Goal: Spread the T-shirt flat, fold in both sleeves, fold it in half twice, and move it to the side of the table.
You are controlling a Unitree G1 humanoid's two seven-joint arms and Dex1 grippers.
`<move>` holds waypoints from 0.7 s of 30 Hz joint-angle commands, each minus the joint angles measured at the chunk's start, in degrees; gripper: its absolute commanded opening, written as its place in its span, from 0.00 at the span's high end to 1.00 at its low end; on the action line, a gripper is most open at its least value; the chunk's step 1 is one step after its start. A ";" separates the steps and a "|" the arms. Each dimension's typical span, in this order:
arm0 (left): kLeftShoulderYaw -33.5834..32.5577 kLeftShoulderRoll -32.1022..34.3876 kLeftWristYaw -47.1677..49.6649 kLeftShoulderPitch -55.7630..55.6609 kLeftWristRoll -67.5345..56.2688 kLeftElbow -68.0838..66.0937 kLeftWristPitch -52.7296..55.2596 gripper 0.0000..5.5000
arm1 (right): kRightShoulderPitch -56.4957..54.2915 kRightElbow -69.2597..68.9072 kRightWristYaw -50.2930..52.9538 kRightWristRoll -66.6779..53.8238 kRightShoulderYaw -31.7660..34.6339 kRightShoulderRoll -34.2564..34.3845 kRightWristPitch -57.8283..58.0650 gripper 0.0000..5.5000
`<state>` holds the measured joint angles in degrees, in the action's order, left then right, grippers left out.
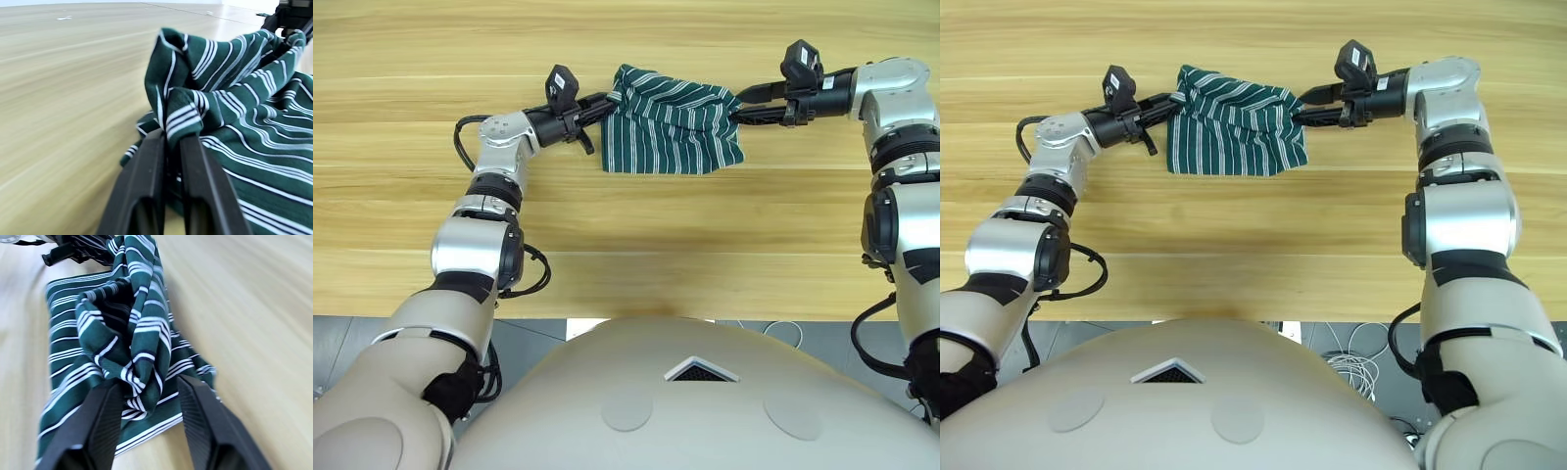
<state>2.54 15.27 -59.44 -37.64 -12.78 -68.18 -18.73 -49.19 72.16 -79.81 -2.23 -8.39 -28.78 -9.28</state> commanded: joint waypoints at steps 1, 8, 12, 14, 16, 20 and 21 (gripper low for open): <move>-3.86 -0.61 2.28 -2.55 -0.83 -0.96 2.86 0.83 | -1.56 0.64 4.70 0.64 2.50 0.18 -1.37 0.54; -10.33 -1.83 13.46 -3.10 -1.43 1.39 -0.49 0.72 | 0.43 -2.54 19.00 3.61 3.64 1.85 -13.29 0.37; -8.20 -4.41 19.21 10.55 1.16 22.70 -9.21 0.72 | 7.30 -13.25 20.05 0.44 5.66 2.66 -22.33 0.37; -6.38 -6.01 23.81 18.92 4.17 34.49 -10.81 0.72 | 12.14 -20.77 18.30 -1.11 4.72 4.17 -23.07 0.37; -4.45 -8.42 28.80 26.29 6.72 44.98 -9.08 0.72 | 16.01 -27.46 16.17 -2.35 2.68 5.91 -20.93 0.37; 2.82 -15.09 38.80 39.42 15.21 62.15 -5.08 0.72 | 17.91 -29.26 15.78 -2.22 0.10 9.08 -17.73 0.37; 5.30 -16.12 40.78 42.02 18.25 64.81 -4.17 0.72 | 17.89 -28.15 15.86 -2.39 0.10 9.70 -17.20 0.37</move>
<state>4.20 0.69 -21.88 0.62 0.68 -8.10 -25.02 -31.09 42.98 -63.98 -4.42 -7.98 -19.66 -27.73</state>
